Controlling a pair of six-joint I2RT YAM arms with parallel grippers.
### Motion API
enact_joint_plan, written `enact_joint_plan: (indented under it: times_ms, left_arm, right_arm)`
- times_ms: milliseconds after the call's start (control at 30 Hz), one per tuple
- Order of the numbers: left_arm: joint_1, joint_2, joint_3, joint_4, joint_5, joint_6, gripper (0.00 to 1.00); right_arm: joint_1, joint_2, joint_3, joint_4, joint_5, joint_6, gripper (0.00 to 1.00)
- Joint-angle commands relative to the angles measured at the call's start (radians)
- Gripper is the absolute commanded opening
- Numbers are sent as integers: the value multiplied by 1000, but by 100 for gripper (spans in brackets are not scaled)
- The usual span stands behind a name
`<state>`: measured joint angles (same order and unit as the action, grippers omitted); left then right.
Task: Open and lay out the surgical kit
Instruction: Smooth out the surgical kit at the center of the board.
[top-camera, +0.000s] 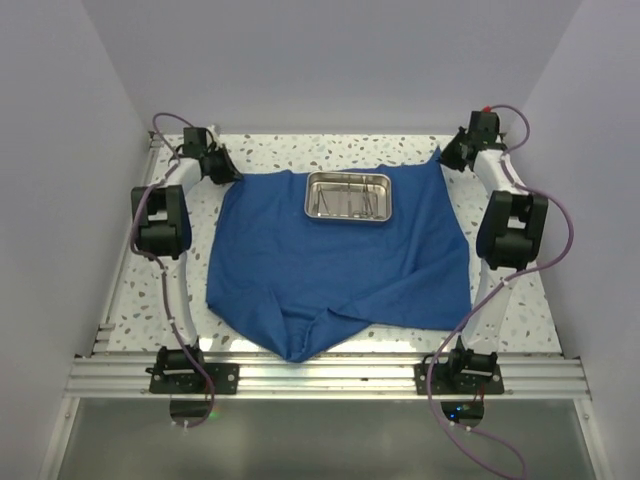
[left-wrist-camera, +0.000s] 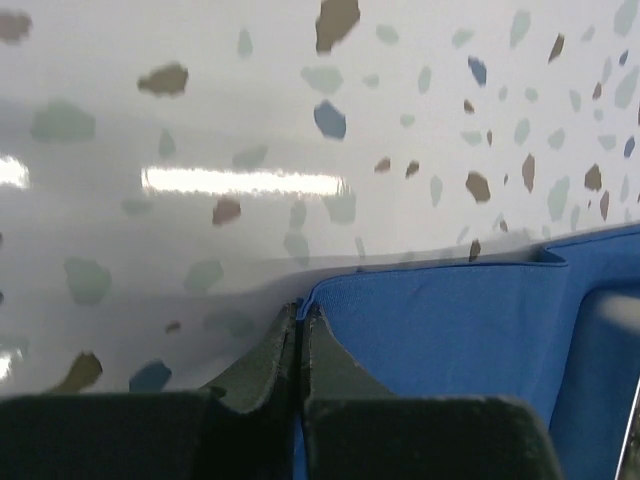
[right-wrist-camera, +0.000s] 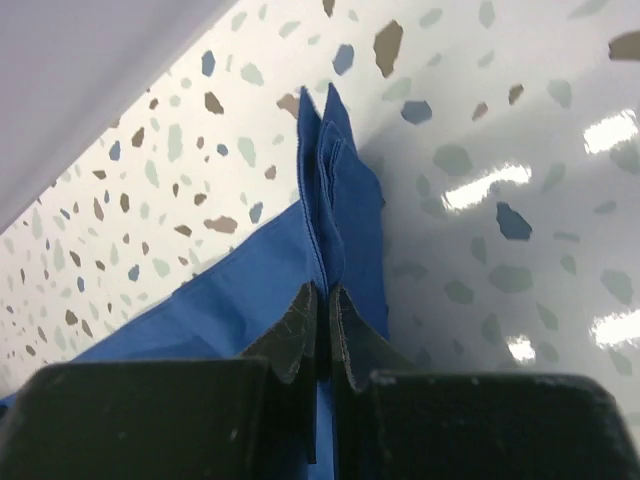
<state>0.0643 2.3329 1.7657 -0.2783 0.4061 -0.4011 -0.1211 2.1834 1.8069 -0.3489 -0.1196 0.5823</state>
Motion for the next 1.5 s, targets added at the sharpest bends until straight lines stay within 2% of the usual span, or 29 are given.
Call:
enact_joint_plan:
  times_ms: [0,133,300,433,733,900,933,967,1000,1033,1067,1100,1133,1267,1467]
  left_arm:
    - [12,100,239,-85,-39,24,0]
    - [22,228,501,-145,-43,2,0]
    - [51,292,584,-81,-64,-44,0]
    - [74,353,644,13,-64,-96,0]
    - [115,375,610,126,-142,-127,0]
    - [137,353,571,126,-213,-111,0]
    - [146,336,540,146,-190,-120,5]
    - [160,327,528,151,-182,-122,22]
    - [163,315,514,157,-176,-120,45]
    - [166,283,474,184,-165,-114,66]
    - [167,264,457,192,-161,-98,99]
    - [167,244,442,200,-159,-93,100]
    - [167,206,414,209,-161,-88,100]
    - [169,89,357,197,-190,-65,100]
    - [164,-127,270,47,-193,-30,100]
  right_arm:
    - [1,68,126,-4,20,-4,0]
    - [3,101,178,-24,80,10,0]
    - [3,133,204,-32,117,22,0]
    - [3,200,290,-47,136,21,0]
    - [3,345,509,-39,132,34,0]
    - [-6,391,560,-30,152,19,0]
    - [-6,392,560,-35,152,19,0]
    - [-6,389,554,-38,152,17,0]
    - [-6,380,540,-38,152,16,8]
    - [-6,350,490,-18,149,19,27]
    - [-6,331,458,-3,149,17,75]
    - [-6,311,427,8,152,21,92]
    - [-6,271,377,24,152,22,99]
    - [-6,185,321,-24,164,14,99]
    - [-2,-93,43,44,161,24,99]
